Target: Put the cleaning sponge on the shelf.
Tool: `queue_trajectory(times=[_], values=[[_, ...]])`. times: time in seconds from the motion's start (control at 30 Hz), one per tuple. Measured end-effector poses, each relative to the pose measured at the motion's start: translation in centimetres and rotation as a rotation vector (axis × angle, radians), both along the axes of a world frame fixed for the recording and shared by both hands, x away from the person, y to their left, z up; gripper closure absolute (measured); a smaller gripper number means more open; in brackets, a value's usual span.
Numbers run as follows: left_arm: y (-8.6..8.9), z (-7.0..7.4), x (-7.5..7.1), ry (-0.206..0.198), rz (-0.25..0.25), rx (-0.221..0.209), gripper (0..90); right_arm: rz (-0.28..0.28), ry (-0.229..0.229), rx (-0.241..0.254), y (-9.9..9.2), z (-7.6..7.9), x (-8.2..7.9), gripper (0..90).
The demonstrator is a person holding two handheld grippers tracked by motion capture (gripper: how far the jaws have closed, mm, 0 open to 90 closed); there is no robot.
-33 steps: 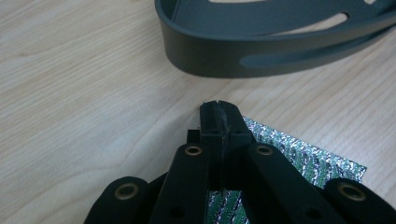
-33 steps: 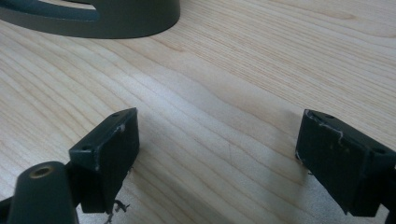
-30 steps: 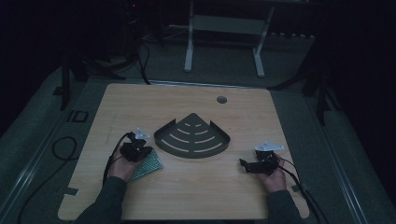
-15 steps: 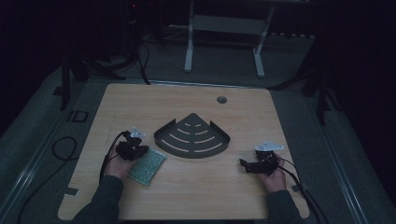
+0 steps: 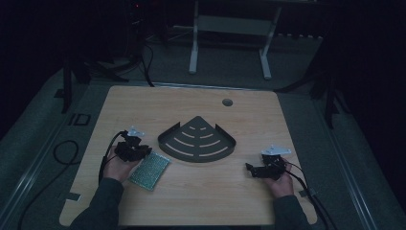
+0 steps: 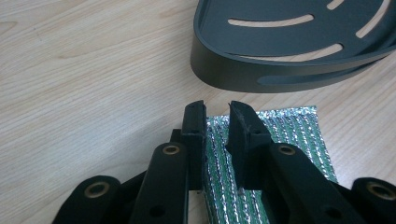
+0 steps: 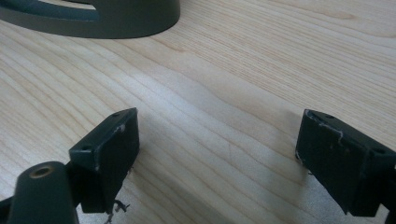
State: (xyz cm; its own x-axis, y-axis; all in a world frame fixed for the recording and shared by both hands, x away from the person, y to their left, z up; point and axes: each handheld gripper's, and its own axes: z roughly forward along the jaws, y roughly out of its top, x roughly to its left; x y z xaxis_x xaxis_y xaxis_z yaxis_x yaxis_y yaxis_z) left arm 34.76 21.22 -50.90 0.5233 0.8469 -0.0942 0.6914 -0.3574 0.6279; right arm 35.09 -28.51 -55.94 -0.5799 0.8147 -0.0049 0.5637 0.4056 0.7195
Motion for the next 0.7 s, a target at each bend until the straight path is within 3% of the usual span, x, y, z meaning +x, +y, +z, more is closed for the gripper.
queue_trajectory(times=[0.3, 0.7], values=[[1.6, 0.2, -0.9, 0.078, 0.029, -0.004, 75.5, 0.0, 0.0, 0.0, 0.0, 0.0, 0.0, 13.1], [2.3, 0.8, -1.3, 0.169, 0.022, -0.003, 73.6, -0.002, 0.0, 0.0, 0.0, 0.0, 0.0, 13.2]])
